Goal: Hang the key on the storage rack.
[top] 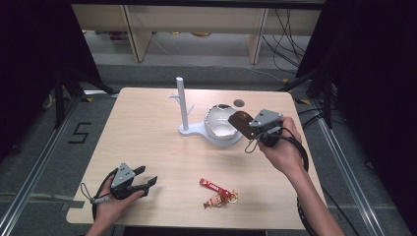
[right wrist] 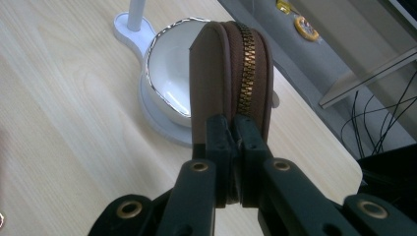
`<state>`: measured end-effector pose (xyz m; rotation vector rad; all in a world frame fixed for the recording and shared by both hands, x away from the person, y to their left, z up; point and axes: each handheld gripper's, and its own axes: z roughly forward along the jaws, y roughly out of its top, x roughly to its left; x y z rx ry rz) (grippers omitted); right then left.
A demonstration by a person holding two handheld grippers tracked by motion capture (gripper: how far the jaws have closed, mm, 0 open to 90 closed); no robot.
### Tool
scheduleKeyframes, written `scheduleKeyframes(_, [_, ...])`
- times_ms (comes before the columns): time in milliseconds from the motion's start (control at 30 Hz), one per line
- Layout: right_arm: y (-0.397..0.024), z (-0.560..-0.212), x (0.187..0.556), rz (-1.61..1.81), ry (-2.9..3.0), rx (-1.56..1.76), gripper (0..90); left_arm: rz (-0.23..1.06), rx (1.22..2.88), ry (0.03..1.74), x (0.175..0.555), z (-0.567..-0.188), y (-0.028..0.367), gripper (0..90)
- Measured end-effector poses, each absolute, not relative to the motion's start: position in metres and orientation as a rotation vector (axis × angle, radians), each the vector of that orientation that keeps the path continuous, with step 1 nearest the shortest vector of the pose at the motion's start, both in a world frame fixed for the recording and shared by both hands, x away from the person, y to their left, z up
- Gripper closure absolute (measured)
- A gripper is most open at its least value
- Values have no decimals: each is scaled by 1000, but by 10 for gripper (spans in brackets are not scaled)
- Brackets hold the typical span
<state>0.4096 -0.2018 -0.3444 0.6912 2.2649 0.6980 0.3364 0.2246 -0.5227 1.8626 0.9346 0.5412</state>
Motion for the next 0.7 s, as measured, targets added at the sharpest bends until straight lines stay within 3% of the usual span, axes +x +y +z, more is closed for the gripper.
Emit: scheduleKeyframes(700, [-187,-338,419,727,2256,675,873,539,1861,930,337,-523,225,361])
